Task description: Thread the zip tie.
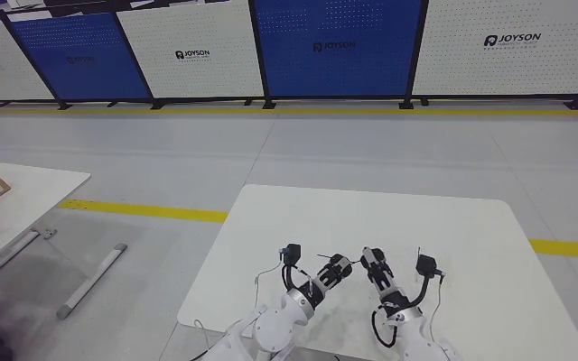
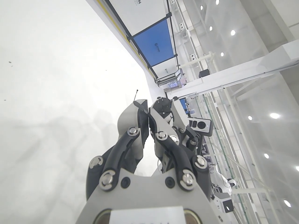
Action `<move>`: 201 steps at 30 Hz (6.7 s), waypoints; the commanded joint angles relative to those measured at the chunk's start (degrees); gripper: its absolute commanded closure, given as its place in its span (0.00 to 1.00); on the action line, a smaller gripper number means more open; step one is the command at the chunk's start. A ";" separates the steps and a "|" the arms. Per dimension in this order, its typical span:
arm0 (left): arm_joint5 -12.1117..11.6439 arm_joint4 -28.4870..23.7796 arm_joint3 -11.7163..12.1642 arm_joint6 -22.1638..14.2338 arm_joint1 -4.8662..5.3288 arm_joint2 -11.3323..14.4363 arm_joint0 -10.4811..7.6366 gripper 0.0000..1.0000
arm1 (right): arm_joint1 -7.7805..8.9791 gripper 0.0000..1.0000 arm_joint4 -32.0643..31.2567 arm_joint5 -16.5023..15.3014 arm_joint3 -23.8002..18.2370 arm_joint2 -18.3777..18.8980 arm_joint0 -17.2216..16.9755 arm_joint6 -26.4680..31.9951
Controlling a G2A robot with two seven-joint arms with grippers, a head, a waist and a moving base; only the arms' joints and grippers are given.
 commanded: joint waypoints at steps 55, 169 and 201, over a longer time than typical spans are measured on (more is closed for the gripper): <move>2.60 0.46 0.46 0.46 -0.65 -0.85 0.04 1.00 | -0.43 0.56 4.18 -2.04 2.33 0.96 1.16 5.92; 6.05 1.90 0.67 1.39 -1.80 -1.14 0.02 1.00 | -0.54 0.84 2.54 -3.50 2.28 2.01 -0.14 4.84; 3.88 3.01 -0.48 0.29 -1.61 -2.39 0.60 0.45 | -0.62 1.00 0.56 -1.50 1.99 1.50 0.44 5.17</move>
